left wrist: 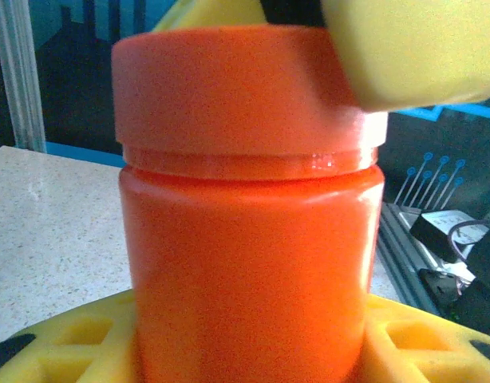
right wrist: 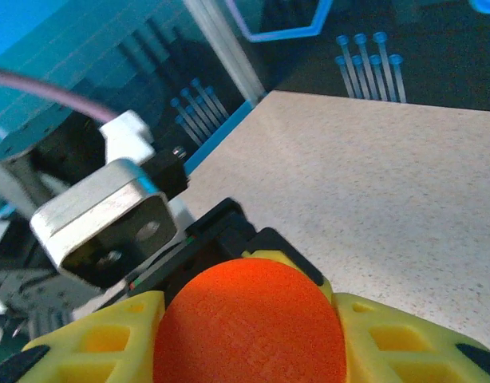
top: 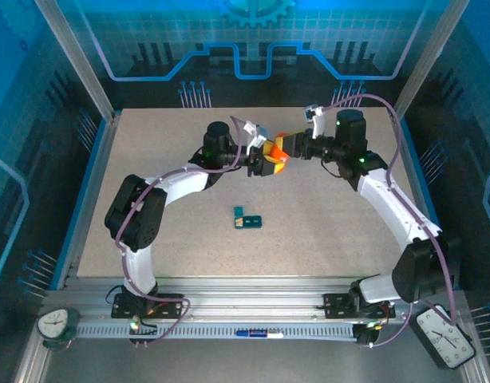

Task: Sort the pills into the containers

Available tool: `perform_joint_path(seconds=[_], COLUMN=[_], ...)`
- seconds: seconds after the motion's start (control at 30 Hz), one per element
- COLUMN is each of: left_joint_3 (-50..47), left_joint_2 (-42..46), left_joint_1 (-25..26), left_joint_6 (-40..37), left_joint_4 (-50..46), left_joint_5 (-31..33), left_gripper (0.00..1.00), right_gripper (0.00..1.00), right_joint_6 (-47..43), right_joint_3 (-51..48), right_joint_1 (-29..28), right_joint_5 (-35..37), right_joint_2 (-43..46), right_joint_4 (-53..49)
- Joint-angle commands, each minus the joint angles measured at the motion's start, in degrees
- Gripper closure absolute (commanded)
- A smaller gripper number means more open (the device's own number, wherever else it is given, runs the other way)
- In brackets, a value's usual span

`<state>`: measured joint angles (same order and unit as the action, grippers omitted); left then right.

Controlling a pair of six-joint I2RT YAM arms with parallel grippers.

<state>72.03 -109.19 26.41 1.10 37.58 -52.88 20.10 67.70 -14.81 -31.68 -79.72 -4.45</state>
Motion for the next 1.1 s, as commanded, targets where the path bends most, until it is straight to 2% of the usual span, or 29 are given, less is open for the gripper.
perform_joint_path(seconds=[0.0, 0.2, 0.37, 0.5, 0.7, 0.87, 0.97, 1.0, 1.07], left_joint_3=[-0.9, -2.7, -2.4, -2.2, -2.7, -4.0, -5.3, -5.8, -6.7], left_joint_2=[2.6, 3.7, 3.1, 2.5, 2.1, 1.8, 1.8, 1.8, 1.8], left_joint_1=[-0.2, 1.1, 1.8, 1.8, 1.7, 1.6, 1.6, 1.6, 1.6], left_joint_6=[-1.2, -3.9, -4.4, -4.3, -4.0, -3.5, -3.2, -3.2, -3.1], left_joint_4=[8.6, 10.3, 10.2, 10.3, 10.7, 11.3, 11.8, 11.9, 12.0], left_joint_5=[8.0, 13.8, 14.7, 14.8, 15.2, 15.5, 16.2, 16.1, 16.4], left_gripper=[1.0, 1.0, 1.0, 1.0, 1.0, 0.81, 0.6, 0.03, 0.01], right_gripper=[0.72, 0.76, 0.77, 0.77, 0.76, 0.75, 0.76, 0.76, 0.76], right_joint_6=[5.9, 13.8, 18.2, 16.8, 9.9, 4.2, 3.0, 2.9, 3.0], right_joint_3=[-4.3, -7.7, -9.7, -9.4, -9.1, -10.1, -10.8, -11.2, -12.1], right_joint_1=[-2.9, -6.9, -10.0, -10.6, -10.4, -9.8, -9.4, -9.2, -8.9], right_joint_5=[10.6, 20.1, 24.4, 24.5, 24.2, 24.5, 25.3, 25.7, 26.2], right_joint_2=[1.3, 2.1, 2.5, 2.3, 3.4, 4.6, 4.8, 4.8, 4.8], right_joint_4=[-0.6, 0.7, 3.0, 2.8, 3.2, 5.0, 5.8, 6.3, 7.1])
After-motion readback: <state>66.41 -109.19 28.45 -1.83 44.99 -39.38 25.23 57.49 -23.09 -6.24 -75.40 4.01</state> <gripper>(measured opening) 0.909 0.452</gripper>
